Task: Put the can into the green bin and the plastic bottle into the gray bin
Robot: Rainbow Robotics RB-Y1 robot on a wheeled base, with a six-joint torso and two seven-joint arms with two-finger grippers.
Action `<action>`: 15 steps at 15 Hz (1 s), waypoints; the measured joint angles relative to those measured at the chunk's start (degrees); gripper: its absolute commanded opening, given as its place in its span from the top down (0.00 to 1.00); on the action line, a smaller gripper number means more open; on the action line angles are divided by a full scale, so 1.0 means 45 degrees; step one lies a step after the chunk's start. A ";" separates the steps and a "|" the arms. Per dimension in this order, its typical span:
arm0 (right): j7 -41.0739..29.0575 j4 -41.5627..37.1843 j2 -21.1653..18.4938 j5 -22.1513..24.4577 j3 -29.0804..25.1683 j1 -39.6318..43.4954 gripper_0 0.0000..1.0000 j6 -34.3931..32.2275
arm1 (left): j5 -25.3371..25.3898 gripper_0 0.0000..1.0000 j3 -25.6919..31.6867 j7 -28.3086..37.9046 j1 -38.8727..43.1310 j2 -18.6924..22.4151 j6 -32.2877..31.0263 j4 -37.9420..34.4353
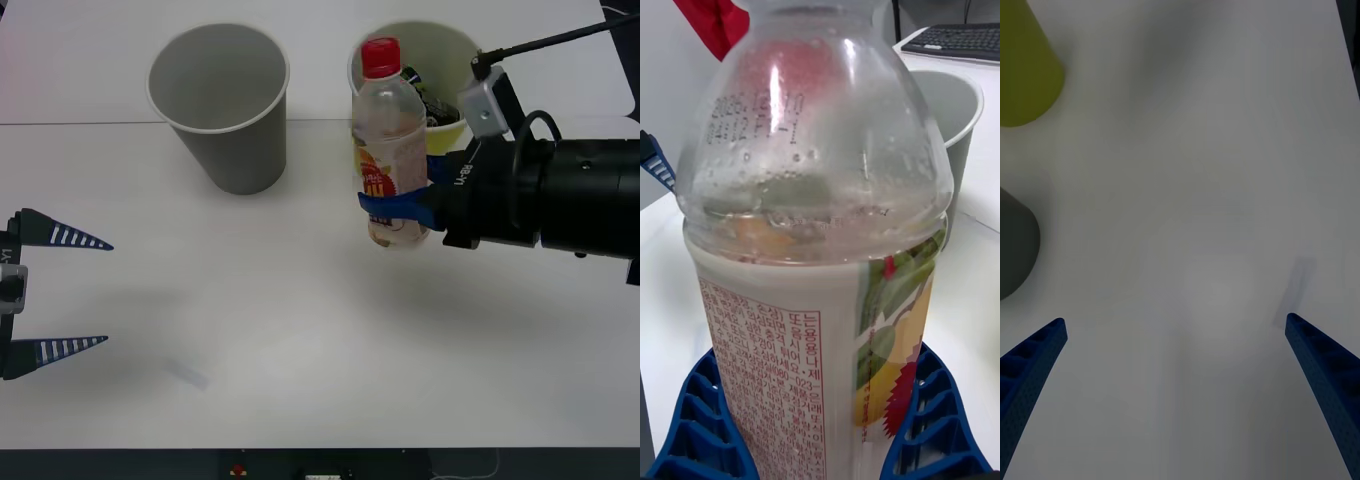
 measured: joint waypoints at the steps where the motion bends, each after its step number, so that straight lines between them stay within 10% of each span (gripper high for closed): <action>1: -0.0426 -0.0001 0.0305 0.0444 -0.0005 -0.0508 1.00 -0.0514 | 0.0000 0.00 0.0000 0.0000 0.0000 0.0000 0.0000 0.0000; 15: -0.1048 0.7229 0.3703 0.2968 0.2352 -0.9263 1.00 -0.2984 | 0.0000 0.00 0.0000 0.0000 0.0000 0.0000 0.0000 0.0000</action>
